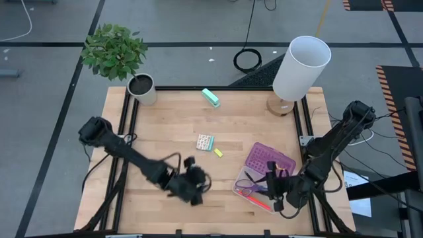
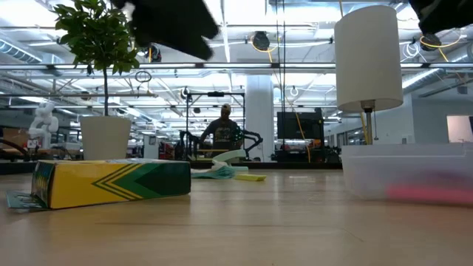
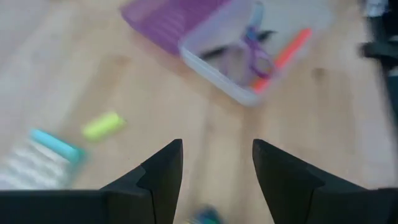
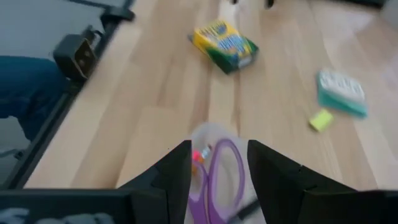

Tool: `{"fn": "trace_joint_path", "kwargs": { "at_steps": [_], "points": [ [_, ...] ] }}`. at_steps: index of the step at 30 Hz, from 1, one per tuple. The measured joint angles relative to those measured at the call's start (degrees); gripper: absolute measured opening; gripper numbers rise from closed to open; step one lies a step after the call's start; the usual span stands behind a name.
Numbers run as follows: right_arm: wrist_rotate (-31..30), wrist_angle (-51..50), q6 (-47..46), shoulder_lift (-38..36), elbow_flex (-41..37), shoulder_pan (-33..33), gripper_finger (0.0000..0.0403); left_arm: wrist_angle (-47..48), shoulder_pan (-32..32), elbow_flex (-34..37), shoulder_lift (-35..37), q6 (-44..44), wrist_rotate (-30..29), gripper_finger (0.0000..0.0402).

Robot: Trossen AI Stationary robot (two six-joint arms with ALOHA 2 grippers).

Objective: Pack school essentials
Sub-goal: Put the yellow crayon box into the violet supply box

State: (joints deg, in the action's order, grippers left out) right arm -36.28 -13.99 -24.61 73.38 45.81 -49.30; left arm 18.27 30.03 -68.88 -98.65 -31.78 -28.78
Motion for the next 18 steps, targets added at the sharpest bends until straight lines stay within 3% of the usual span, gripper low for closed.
{"fn": "trace_joint_path", "kwargs": {
  "at_steps": [4, 9, 13, 18],
  "points": [
    [0.2, 10.4, 6.2, 0.0, -4.2, 0.9, 0.0148, 2.3, 3.6, 0.0, -1.4, -9.5, -0.8, 0.0198],
    [0.4, 13.3, 9.0, 0.0, -6.5, 2.4, 0.0148, 6.9, 7.5, 0.0, -3.4, -17.7, -2.1, 0.0213],
    [0.5, 13.2, 9.1, 0.0, -7.3, 3.1, 0.0148, 9.4, 9.2, 0.0, -5.3, -22.4, 0.2, 0.0267],
    [0.6, 13.0, 9.1, 0.0, -7.8, 3.2, 0.0148, 12.6, 10.4, 0.0, -6.3, -26.9, -2.6, 0.0364]
  ]
}}
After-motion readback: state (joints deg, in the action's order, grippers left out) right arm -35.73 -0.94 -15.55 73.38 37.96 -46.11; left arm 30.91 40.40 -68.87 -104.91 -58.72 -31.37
